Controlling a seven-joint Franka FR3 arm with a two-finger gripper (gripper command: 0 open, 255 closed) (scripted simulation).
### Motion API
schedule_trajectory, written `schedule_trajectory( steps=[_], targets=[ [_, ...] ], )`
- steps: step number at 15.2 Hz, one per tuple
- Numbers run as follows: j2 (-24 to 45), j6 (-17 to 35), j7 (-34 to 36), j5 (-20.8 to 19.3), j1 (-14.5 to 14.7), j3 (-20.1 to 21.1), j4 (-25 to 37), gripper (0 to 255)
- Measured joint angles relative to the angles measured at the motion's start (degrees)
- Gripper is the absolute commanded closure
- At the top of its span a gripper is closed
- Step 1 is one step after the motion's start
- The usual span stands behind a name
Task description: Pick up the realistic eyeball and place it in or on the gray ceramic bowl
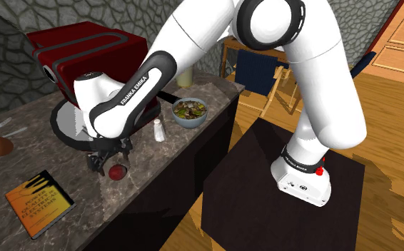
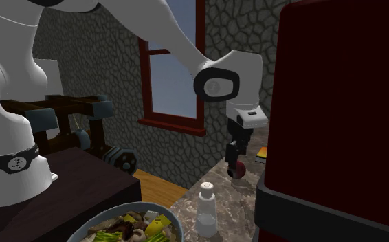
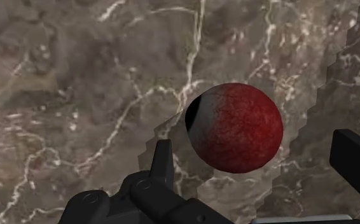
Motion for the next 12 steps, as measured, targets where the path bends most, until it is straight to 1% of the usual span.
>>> schedule_trajectory(
  steps=[5, 11, 12],
  targets=[
    [2.95, 2.28, 0.37, -0.65, 0.91, -0.56, 0.67, 0],
    [3.37, 2.69, 0.53, -0.76, 1.13, -0.65, 0.73, 0],
    [3.37, 2.69, 0.53, -0.76, 1.13, -0.65, 0.73, 255]
  ],
)
